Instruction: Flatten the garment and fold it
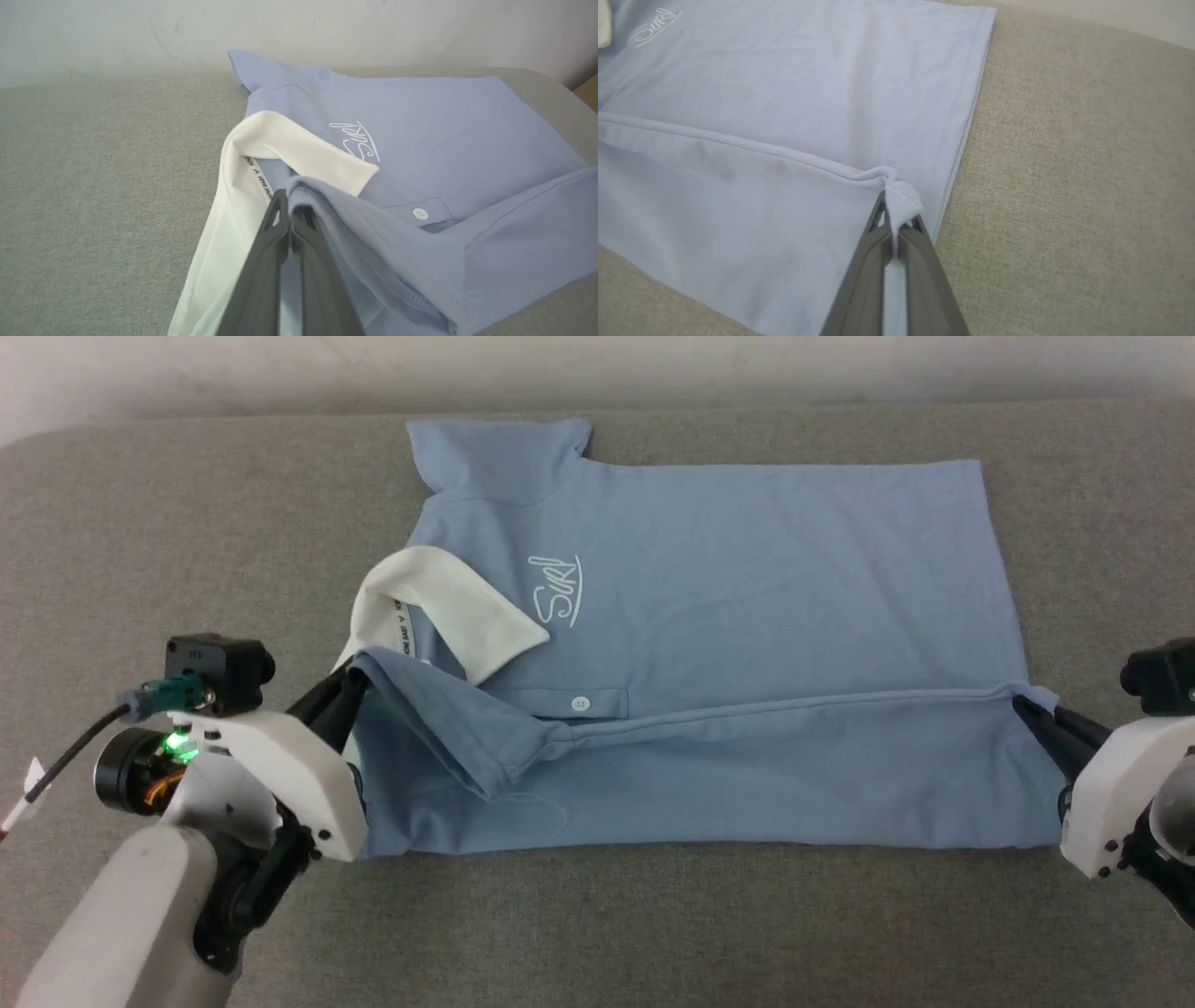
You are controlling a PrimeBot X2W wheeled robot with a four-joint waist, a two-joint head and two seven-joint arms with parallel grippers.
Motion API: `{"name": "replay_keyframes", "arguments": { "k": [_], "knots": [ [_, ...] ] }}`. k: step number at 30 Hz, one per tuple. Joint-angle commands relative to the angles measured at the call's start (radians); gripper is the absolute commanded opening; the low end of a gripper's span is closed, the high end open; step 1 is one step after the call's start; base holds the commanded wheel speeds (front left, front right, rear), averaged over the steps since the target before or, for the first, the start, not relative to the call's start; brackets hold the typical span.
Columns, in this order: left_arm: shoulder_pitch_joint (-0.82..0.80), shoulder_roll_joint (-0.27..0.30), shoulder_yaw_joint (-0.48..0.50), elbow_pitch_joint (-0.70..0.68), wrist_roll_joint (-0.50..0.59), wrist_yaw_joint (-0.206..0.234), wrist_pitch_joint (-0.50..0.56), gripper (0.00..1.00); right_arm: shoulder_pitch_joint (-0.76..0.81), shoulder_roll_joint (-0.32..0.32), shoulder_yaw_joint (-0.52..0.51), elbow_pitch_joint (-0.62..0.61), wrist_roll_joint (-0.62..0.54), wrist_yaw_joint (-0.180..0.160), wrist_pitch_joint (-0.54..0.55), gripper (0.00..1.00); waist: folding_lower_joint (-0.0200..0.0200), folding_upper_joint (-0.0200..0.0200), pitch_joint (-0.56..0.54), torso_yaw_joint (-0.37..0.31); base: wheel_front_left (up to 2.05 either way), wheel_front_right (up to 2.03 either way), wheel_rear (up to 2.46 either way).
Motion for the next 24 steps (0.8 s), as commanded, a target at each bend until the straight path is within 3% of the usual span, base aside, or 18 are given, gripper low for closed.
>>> {"name": "replay_keyframes", "arguments": {
  "k": [1, 8, 9, 10, 11, 12, 17, 24],
  "knots": [
    [-0.032, -0.007, -0.005, 0.036, 0.016, -0.001, -0.008, 0.00, -0.031, 0.010, 0.006, 0.023, -0.014, -0.002, -0.011, 0.00, -0.0003, 0.0000, 0.041, -0.013, 0.00, 0.00, 0.00],
    [-0.107, -0.049, -0.034, 0.179, 0.041, -0.022, -0.054, 0.00, -0.100, 0.034, 0.052, 0.114, -0.047, -0.002, -0.056, 0.00, -0.0003, 0.0000, 0.064, -0.019, 0.00, 0.00, 0.00],
    [-0.113, -0.056, -0.040, 0.199, 0.044, -0.024, -0.059, 0.23, -0.106, 0.036, 0.060, 0.125, -0.048, -0.002, -0.063, 0.00, -0.0003, 0.0000, 0.065, -0.019, 0.00, 0.00, 0.00],
    [-0.117, -0.061, -0.047, 0.222, 0.047, -0.023, -0.056, 1.00, -0.112, 0.039, 0.066, 0.137, -0.049, -0.002, -0.068, 0.11, -0.0003, 0.0000, 0.064, -0.019, 0.00, 0.00, 0.00],
    [-0.122, -0.064, -0.056, 0.240, 0.051, -0.026, -0.051, 1.00, -0.117, 0.037, 0.075, 0.149, -0.061, -0.002, -0.069, 0.95, -0.0003, 0.0000, 0.062, -0.018, 0.00, 0.00, 0.00],
    [-0.128, -0.070, -0.059, 0.251, 0.053, -0.025, -0.056, 1.00, -0.122, 0.034, 0.083, 0.158, -0.077, -0.002, -0.071, 1.00, -0.0003, 0.0000, 0.057, -0.017, 0.00, 0.00, 0.00],
    [-0.135, -0.109, -0.045, 0.276, 0.049, 0.005, -0.106, 1.00, -0.120, 0.062, 0.046, 0.195, -0.107, -0.002, -0.052, 1.00, -0.0003, 0.0000, 0.012, -0.010, 0.00, 0.00, 0.00],
    [-0.063, -0.110, -0.038, 0.251, 0.047, 0.064, -0.101, 1.00, -0.053, 0.146, -0.044, 0.156, -0.176, -0.002, 0.027, 1.00, -0.0003, 0.0000, -0.085, -0.007, 0.00, 0.00, 0.00]
  ]
}}
